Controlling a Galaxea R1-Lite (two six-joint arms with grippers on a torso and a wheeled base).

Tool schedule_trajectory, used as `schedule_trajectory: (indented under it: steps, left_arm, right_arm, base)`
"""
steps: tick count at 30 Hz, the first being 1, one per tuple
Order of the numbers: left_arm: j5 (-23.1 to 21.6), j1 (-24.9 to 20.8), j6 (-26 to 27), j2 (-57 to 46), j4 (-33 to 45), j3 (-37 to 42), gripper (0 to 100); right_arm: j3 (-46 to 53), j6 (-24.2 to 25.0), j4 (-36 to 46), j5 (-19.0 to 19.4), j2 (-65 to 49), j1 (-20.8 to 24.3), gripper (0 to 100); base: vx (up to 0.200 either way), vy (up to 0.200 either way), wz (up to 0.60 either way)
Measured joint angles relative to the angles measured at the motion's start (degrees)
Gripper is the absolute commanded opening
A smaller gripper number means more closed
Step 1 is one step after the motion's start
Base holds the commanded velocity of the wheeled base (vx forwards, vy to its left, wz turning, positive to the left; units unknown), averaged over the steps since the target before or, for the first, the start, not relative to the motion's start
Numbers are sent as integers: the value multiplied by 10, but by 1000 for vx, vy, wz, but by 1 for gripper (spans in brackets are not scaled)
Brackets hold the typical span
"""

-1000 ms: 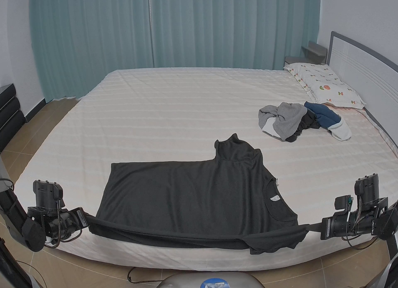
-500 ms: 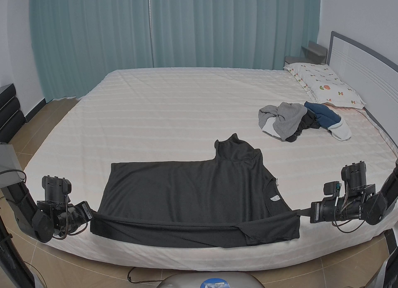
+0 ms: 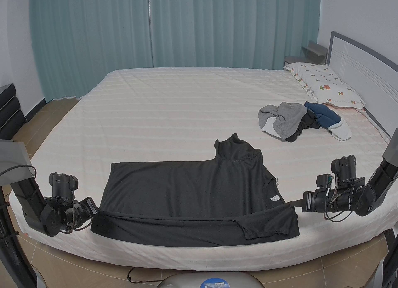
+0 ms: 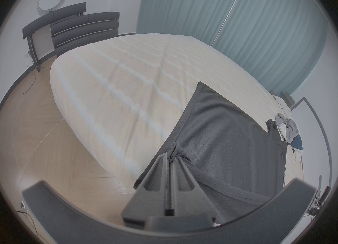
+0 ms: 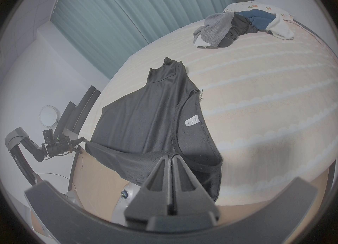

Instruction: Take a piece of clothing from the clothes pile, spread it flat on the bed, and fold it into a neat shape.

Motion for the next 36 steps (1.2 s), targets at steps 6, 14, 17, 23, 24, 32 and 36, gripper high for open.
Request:
schedule_trajectory:
  steps: [6,14,17,23,24,32,36]
  left_arm:
    - [0,0,3,-11,1,13,0]
    - [5,1,67,-75,6,54,0]
    - [7,3,85,-99,7,77,0]
    - [8,-22,95,-138,6,113,0]
    - [8,-23,95,-142,6,114,0]
    - [9,-30,97,-189,17,124,0]
    - [9,-31,99,-198,21,123,0]
  right_arm:
    - [29,0,0,5,-26,-5,0]
    - [109,-5,3,27,-107,-26,0]
    - [139,-13,4,32,-133,-30,0]
    - [171,-22,6,34,-166,-34,0]
    - [173,-23,6,34,-168,-35,0]
    - [195,-44,7,34,-173,-34,0]
    - [200,-45,8,34,-174,-31,0]
  base:
    - [0,0,0]
    - [0,0,0]
    - [0,0,0]
    - [0,0,0]
    - [0,0,0]
    - [0,0,0]
    - [0,0,0]
